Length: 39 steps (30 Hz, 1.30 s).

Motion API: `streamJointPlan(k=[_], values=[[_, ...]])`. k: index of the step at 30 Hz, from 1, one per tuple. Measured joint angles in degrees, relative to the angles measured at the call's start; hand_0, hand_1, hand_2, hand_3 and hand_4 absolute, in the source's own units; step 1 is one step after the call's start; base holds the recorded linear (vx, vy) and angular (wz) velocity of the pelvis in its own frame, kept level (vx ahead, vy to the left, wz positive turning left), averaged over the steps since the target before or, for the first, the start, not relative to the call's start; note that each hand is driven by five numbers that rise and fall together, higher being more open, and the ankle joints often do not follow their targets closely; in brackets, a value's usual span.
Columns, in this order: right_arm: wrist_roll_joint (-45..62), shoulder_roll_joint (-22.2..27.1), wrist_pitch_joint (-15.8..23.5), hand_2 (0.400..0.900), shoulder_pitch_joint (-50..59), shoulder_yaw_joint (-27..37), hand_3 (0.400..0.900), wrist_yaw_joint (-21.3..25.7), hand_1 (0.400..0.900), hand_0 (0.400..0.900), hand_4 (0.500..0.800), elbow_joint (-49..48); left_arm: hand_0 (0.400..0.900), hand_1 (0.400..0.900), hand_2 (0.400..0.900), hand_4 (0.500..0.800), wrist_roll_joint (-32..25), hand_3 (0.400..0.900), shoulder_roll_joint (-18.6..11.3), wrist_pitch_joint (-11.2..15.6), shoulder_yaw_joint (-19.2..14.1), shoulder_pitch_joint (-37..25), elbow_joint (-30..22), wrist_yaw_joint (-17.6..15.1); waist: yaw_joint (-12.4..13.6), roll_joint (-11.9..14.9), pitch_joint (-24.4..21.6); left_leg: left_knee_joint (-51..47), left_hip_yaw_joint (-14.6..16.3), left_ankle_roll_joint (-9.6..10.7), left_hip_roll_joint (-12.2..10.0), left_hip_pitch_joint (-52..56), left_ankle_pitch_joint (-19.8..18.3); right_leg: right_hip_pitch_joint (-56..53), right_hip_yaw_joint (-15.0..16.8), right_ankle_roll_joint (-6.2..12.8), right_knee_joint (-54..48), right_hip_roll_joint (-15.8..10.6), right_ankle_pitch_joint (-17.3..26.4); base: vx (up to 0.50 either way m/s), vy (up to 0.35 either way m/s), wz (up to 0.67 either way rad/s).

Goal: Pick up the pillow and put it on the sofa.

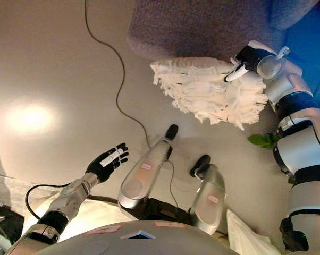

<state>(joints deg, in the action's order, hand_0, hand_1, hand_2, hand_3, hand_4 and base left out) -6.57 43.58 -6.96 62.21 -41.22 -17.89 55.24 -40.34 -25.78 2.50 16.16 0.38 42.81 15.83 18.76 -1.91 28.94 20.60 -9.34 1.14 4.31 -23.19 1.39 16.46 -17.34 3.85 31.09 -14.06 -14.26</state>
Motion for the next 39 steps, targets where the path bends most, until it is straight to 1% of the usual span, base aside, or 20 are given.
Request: streamJointPlan(k=[3, 4, 6, 7, 9, 12, 13, 15, 17, 19, 22, 24, 25, 27, 28, 30, 33, 35, 37, 39], values=[[-0.01, 1.29, 1.44, 0.400, -0.43, 0.01, 0.400, -2.30, 0.400, 0.400, 0.500, -1.97, 0.900, 0.900, 0.900, 0.800, 2.52, 0.900, 1.51, -0.58, -0.82, -1.64, 3.79, -0.72, 0.00, 1.62, -0.83, -5.44, -0.36, 0.66, -1.55, 4.20, 1.89, -3.91, -0.88, -0.31, -5.32, 1.96, 2.15, 0.17, -0.043, -0.01], [-0.31, 2.20, 1.41, 0.400, -1.03, 0.01, 0.400, -3.33, 0.400, 0.400, 0.500, -4.14, 0.900, 0.900, 0.900, 0.800, 3.95, 0.900, 2.24, -1.16, -2.41, -1.95, 4.96, -0.71, 0.01, 2.20, -1.17, -7.12, -0.33, 0.88, -2.12, 5.53, 2.40, -5.20, -1.02, -0.54, -7.12, 2.60, 2.72, 0.19, -0.027, 0.00], [-0.46, 4.09, 1.59, 0.400, -2.48, 0.03, 0.400, -6.66, 0.400, 0.400, 0.500, -9.90, 0.900, 0.900, 0.900, 0.800, 6.65, 0.900, 3.25, -2.63, -4.22, -2.29, 7.45, -2.10, -0.91, 2.98, -1.72, -10.44, -0.67, 1.10, -2.77, 8.95, 3.22, -8.93, -1.83, -0.49, -10.76, 3.50, 3.64, 0.18, -0.010, 0.03], [-0.46, 4.27, 1.98, 0.400, -2.98, 0.04, 0.400, -7.92, 0.400, 0.400, 0.500, -11.96, 0.900, 0.900, 0.900, 0.800, 7.37, 0.900, 3.24, -3.02, -4.24, -1.94, 8.54, -2.37, -1.42, 3.63, -2.61, -11.75, -0.96, 1.14, -2.81, 10.33, 3.38, -10.31, -2.06, -0.37, -11.97, 3.68, 3.74, 0.20, -0.009, 0.06], [-0.46, 5.10, 2.36, 0.400, -3.93, 0.05, 0.400, -10.70, 0.400, 0.400, 0.500, -15.65, 0.900, 0.900, 0.900, 0.800, 9.28, 0.900, 3.76, -3.37, -4.53, -1.92, 11.76, -2.82, -1.63, 4.77, -5.16, -13.97, -0.83, 1.20, -3.24, 12.16, 3.59, -12.47, -2.19, -0.23, -15.14, 4.49, 4.60, 0.21, -0.013, 0.06], [-0.35, 6.87, 3.41, 0.400, -4.44, 0.07, 0.400, -13.94, 0.400, 0.400, 0.500, -20.07, 0.900, 0.900, 0.900, 0.800, 11.54, 0.900, 4.41, -3.98, -4.84, -1.48, 15.12, -2.89, -2.27, 5.83, -8.23, -16.75, -1.63, 1.28, -3.47, 15.39, 3.69, -17.63, -3.66, 0.16, -21.18, 5.63, 6.26, 0.20, -0.010, 0.10], [-0.27, 7.16, 3.79, 0.400, -4.44, 0.24, 0.400, -14.38, 0.400, 0.400, 0.500, -21.19, 0.900, 0.900, 0.900, 0.800, 11.63, 0.900, 4.66, -4.03, -4.96, -1.29, 15.87, -2.93, -2.44, 6.29, -9.34, -17.47, -1.63, 1.30, -3.46, 16.16, 3.72, -18.98, -3.93, 0.32, -22.97, 5.97, 6.74, 0.17, -0.001, 0.11], [0.92, 7.17, 4.72, 0.400, -4.07, 0.99, 0.400, -15.07, 0.400, 0.400, 0.500, -21.70, 0.900, 0.900, 0.900, 0.800, 13.67, 0.900, 5.21, -4.19, -5.81, -0.92, 17.74, -2.89, -2.47, 7.15, -11.61, -18.69, -1.80, 1.32, -3.41, 17.41, 3.72, -21.33, -4.33, 0.50, -26.45, 6.60, 7.76, 0.14, 0.005, 0.12], [1.85, 7.20, 5.05, 0.400, -3.53, 1.50, 0.400, -15.09, 0.400, 0.400, 0.500, -21.54, 0.900, 0.900, 0.900, 0.800, 14.44, 0.900, 5.38, -4.25, -5.99, -0.28, 18.22, -2.84, -2.32, 7.69, -12.92, -19.47, -1.99, 1.33, -3.27, 18.46, 3.72, -23.23, -4.77, 0.60, -28.69, 7.03, 8.35, 0.12, 0.012, 0.16], [2.79, 7.36, 5.08, 0.400, -1.24, 1.17, 0.400, -15.20, 0.400, 0.400, 0.500, -20.06, 0.900, 0.900, 0.900, 0.800, 15.98, 0.900, 5.56, -4.20, -6.01, -0.07, 18.78, -2.74, -2.25, 7.68, -13.49, -19.77, -2.14, 1.40, -3.28, 18.85, 3.76, -24.57, -5.14, 0.58, -30.99, 7.46, 9.32, 0.07, 0.012, 0.15], [4.71, 7.40, 5.12, 0.400, 3.07, 0.34, 0.400, -15.20, 0.400, 0.400, 0.500, -14.57, 0.900, 0.900, 0.900, 0.800, 17.24, 0.900, 5.63, -4.21, -6.01, 0.03, 19.97, -2.61, -1.12, 7.25, -14.00, -19.93, -2.37, 1.55, -3.32, 18.78, 3.79, -25.56, -5.44, 0.53, -33.24, 7.85, 10.45, 0.04, 0.019, 0.14], [4.80, 7.35, 5.06, 0.400, 5.37, 0.29, 0.400, -15.10, 0.400, 0.400, 0.500, -10.83, 0.900, 0.900, 0.900, 0.800, 17.66, 0.900, 5.48, -4.20, -6.02, 0.42, 20.38, -2.51, -0.57, 6.96, -14.19, -19.96, -2.91, 1.69, -3.21, 18.44, 3.90, -25.74, -5.69, 0.53, -33.90, 8.06, 10.68, 0.04, 0.019, 0.14], [4.91, 7.34, 5.06, 0.400, 6.10, 0.29, 0.400, -15.09, 0.400, 0.400, 0.500, -9.35, 0.900, 0.900, 0.900, 0.800, 17.81, 0.900, 5.41, -4.24, -6.02, 0.64, 20.53, -2.48, 0.27, 6.85, -14.25, -19.99, -2.97, 1.76, -3.23, 18.35, 3.95, -25.77, -5.80, 0.49, -34.09, 7.99, 10.72, 0.04, 0.009, 0.14], [5.69, 7.05, 4.84, 0.400, 7.64, -0.16, 0.400, -14.96, 0.400, 0.400, 0.500, -5.39, 0.900, 0.900, 0.900, 0.800, 18.01, 0.900, 5.43, -4.19, -6.02, 0.99, 20.95, -2.19, 0.99, 6.56, -14.40, -20.04, -3.48, 1.90, -3.21, 18.04, 4.05, -25.92, -6.42, 0.45, -34.45, 8.16, 10.78, 0.01, -0.006, 0.12], [5.94, 7.00, 4.42, 0.400, 8.03, -0.23, 0.400, -14.93, 0.400, 0.400, 0.500, -4.38, 0.900, 0.900, 0.900, 0.800, 18.02, 0.900, 5.43, -4.20, -6.02, 1.25, 21.01, -1.98, 1.74, 6.42, -14.47, -20.07, -3.74, 2.00, -3.23, 17.75, 4.12, -25.79, -6.66, 0.43, -34.58, 8.27, 10.80, -0.05, -0.027, 0.17], [6.09, 6.70, 3.40, 0.400, 8.44, -0.30, 0.400, -14.76, 0.400, 0.400, 0.500, -2.69, 0.900, 0.900, 0.900, 0.800, 18.02, 0.900, 5.44, -4.16, -6.01, 1.63, 20.92, -1.46, 2.40, 6.13, -14.63, -20.02, -4.35, 2.24, -3.28, 16.64, 4.34, -25.05, -7.10, 0.30, -34.72, 8.52, 10.88, -0.14, -0.054, 0.17], [6.97, 5.30, 2.02, 0.400, 11.01, -1.29, 0.400, -12.86, 0.400, 0.400, 0.500, 2.56, 0.900, 0.900, 0.900, 0.800, 17.98, 0.900, 5.37, -3.45, -5.84, 1.55, 20.17, -0.44, 2.41, 5.59, -14.75, -19.98, -4.97, 2.63, -3.80, 12.91, 5.40, -21.72, -7.80, -0.31, -34.66, 9.30, 11.38, -0.18, -0.048, 0.12], [8.17, 5.23, 0.95, 0.400, 11.46, -1.29, 0.400, -11.47, 0.400, 0.400, 0.500, 4.89, 0.900, 0.900, 0.900, 0.800, 17.51, 0.900, 5.27, -3.15, -5.48, 1.40, 19.68, 0.12, 3.32, 4.76, -14.26, -20.05, -5.21, 2.78, -3.96, 11.49, 5.81, -20.19, -7.97, -0.40, -34.42, 9.49, 11.46, -0.11, 0.007, 0.09], [8.83, 5.22, 0.39, 0.400, 12.66, -1.29, 0.400, -10.92, 0.400, 0.400, 0.500, 6.83, 0.900, 0.900, 0.900, 0.800, 17.03, 0.900, 5.26, -2.59, -5.03, 1.46, 18.92, 0.66, 3.64, 3.45, -13.47, -20.27, -5.48, 2.74, -3.93, 10.95, 6.19, -19.67, -8.22, -0.37, -34.41, 9.50, 11.59, -0.11, 0.023, 0.13], [9.61, 5.43, -0.32, 0.400, 14.79, -1.29, 0.400, -10.20, 0.400, 0.400, 0.500, 8.88, 0.900, 0.900, 0.900, 0.800, 16.62, 0.900, 5.08, -2.21, -4.73, 1.50, 16.93, 1.11, 3.65, 2.09, -12.68, -20.70, -5.85, 2.80, -4.03, 10.03, 6.80, -18.69, -8.48, -0.41, -34.40, 9.65, 11.87, -0.09, 0.024, 0.16]])
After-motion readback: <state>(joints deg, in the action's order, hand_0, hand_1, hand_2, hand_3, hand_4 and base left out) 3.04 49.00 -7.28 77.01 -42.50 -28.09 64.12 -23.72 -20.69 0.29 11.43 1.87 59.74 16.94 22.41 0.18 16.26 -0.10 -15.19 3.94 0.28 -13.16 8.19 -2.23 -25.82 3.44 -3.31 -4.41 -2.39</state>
